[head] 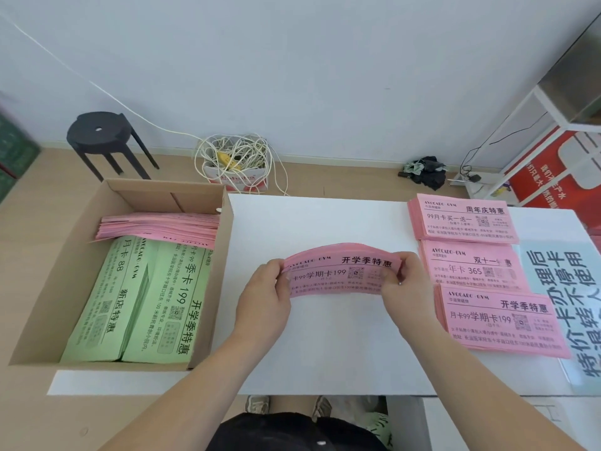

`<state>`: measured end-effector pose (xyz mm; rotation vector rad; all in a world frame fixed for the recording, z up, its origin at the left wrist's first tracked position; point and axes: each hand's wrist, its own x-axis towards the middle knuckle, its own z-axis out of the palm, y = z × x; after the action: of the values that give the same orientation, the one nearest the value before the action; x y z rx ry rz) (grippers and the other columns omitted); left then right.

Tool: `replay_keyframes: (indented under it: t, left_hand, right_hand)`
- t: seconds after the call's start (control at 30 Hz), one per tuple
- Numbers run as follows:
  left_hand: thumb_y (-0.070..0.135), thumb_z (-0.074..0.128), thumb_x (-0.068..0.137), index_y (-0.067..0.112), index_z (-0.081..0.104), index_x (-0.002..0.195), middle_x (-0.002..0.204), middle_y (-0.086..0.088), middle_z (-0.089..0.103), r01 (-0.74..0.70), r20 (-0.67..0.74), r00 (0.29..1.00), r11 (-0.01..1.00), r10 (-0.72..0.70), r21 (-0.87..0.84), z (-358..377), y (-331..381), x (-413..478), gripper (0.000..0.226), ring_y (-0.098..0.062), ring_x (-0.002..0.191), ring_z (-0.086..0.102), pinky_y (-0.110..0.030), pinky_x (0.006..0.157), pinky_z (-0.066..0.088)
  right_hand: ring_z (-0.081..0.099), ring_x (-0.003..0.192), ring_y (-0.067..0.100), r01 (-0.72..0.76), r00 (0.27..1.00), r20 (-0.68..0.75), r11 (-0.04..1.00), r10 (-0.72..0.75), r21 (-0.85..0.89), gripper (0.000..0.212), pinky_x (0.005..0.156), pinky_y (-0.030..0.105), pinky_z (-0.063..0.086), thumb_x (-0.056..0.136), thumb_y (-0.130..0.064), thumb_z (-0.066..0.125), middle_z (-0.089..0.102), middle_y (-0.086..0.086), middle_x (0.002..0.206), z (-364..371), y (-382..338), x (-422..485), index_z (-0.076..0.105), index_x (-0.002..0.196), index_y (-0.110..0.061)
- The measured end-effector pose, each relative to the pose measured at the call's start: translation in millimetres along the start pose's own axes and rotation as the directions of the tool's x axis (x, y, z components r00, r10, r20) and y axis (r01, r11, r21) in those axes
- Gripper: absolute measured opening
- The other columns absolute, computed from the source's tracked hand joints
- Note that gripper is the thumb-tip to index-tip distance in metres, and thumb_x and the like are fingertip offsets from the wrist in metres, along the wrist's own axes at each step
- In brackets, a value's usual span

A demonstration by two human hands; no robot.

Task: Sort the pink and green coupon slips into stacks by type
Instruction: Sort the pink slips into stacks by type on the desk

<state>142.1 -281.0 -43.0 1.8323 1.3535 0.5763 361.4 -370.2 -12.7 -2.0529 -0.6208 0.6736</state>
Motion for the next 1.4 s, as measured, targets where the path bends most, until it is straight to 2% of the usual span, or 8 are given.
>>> replay_keyframes:
  t: [0.1, 0.27, 0.43, 0.63, 1.0, 1.13, 1.27, 1.4]
  left_hand:
    - [0.027, 0.052, 0.104, 0.022, 0.063, 0.112, 0.096, 0.007, 0.057, -0.144, -0.032, 0.988, 0.968, 0.154, 0.206, -2, 11, 9, 0.014, -0.020, 0.089, 0.051, -0.037, 0.072, 0.045]
    - [0.020, 0.058, 0.102, 0.030, 0.064, 0.116, 0.099, 0.013, 0.066, -0.090, 0.125, 0.986, 0.984, 0.110, -0.154, 27, 65, 11, 0.018, -0.007, 0.085, 0.063, -0.024, 0.071, 0.052]
    - [0.017, 0.063, 0.099, 0.053, 0.055, 0.114, 0.086, 0.009, 0.065, 0.046, 0.282, 0.958, 0.948, 0.047, -0.316, 79, 104, -5, 0.040, -0.014, 0.076, 0.067, -0.035, 0.070, 0.060]
    - [0.018, 0.065, 0.097, 0.049, 0.051, 0.106, 0.088, 0.003, 0.064, 0.094, 0.348, 0.935, 0.910, 0.059, -0.405, 149, 143, -18, 0.036, -0.018, 0.077, 0.068, -0.045, 0.070, 0.060]
    - [0.035, 0.065, 0.097, 0.030, 0.050, 0.100, 0.094, 0.013, 0.057, -0.116, 0.400, 0.902, 0.983, 0.163, -0.140, 209, 152, -20, 0.016, -0.006, 0.081, 0.057, -0.034, 0.076, 0.052]
    - [0.060, 0.061, 0.091, 0.036, 0.042, 0.137, 0.128, 0.015, 0.046, -0.232, 0.504, 0.843, 0.972, 0.188, 0.025, 196, 141, -26, 0.055, -0.009, 0.112, 0.054, -0.033, 0.096, 0.049]
    - [0.070, 0.061, 0.082, 0.040, 0.011, 0.157, 0.155, 0.010, 0.028, -0.413, 0.629, 0.738, 0.901, 0.243, 0.137, 194, 137, -36, 0.095, -0.014, 0.135, 0.041, -0.035, 0.108, 0.045]
    - [0.062, 0.058, 0.088, 0.035, 0.009, 0.158, 0.165, -0.003, 0.017, -0.501, 0.675, 0.704, 0.829, 0.222, 0.249, 199, 146, -39, 0.090, -0.022, 0.136, 0.043, -0.038, 0.101, 0.049]
  right_hand:
    - [0.064, 0.083, 0.016, 0.031, 0.999, -0.014, 1.000, -0.031, 0.004, 0.024, 0.062, 0.028, 0.044, 0.101, -0.009, 0.054, 0.068, 0.002, 0.090, -21, -3, 1, 0.056, 0.107, -0.031]
    - [0.067, 0.083, 0.012, 0.024, 0.988, -0.154, 0.999, -0.020, 0.024, 0.044, 0.068, 0.029, 0.053, 0.101, -0.014, 0.060, 0.064, -0.002, 0.094, -75, 14, -1, 0.049, 0.133, -0.041]
    - [0.067, 0.085, 0.016, -0.094, 0.958, -0.279, 0.991, 0.063, -0.100, 0.022, 0.067, 0.028, 0.051, 0.097, -0.012, 0.062, 0.068, -0.007, 0.094, -129, 49, 4, 0.060, 0.109, -0.030]
    - [0.058, 0.087, 0.021, -0.205, 0.913, -0.402, 0.929, 0.067, -0.309, 0.015, 0.068, 0.032, 0.041, 0.098, -0.009, 0.053, 0.061, -0.005, 0.096, -189, 68, 22, 0.059, 0.104, -0.022]
    - [0.043, 0.097, 0.022, -0.285, 0.908, -0.418, 0.748, 0.011, -0.599, 0.019, 0.079, 0.036, 0.038, 0.098, -0.015, 0.052, 0.056, 0.008, 0.115, -208, 114, 43, 0.054, 0.117, -0.013]
    - [0.040, 0.130, 0.031, -0.278, 0.956, -0.240, 0.791, 0.170, -0.545, 0.052, 0.098, 0.043, 0.040, 0.096, -0.032, 0.061, 0.044, 0.011, 0.144, -210, 110, 34, 0.043, 0.143, -0.021]
    - [-0.002, 0.156, 0.037, -0.310, 0.921, 0.004, 0.740, 0.389, -0.597, 0.131, 0.123, 0.060, 0.017, 0.061, -0.068, 0.087, -0.015, 0.007, 0.169, -226, 93, 32, 0.001, 0.158, -0.051]
    - [0.014, 0.153, 0.040, -0.304, 0.843, 0.120, 0.648, 0.524, -0.698, 0.159, 0.120, 0.060, 0.027, 0.046, -0.048, 0.100, -0.014, 0.007, 0.166, -233, 88, 38, -0.019, 0.152, -0.056]
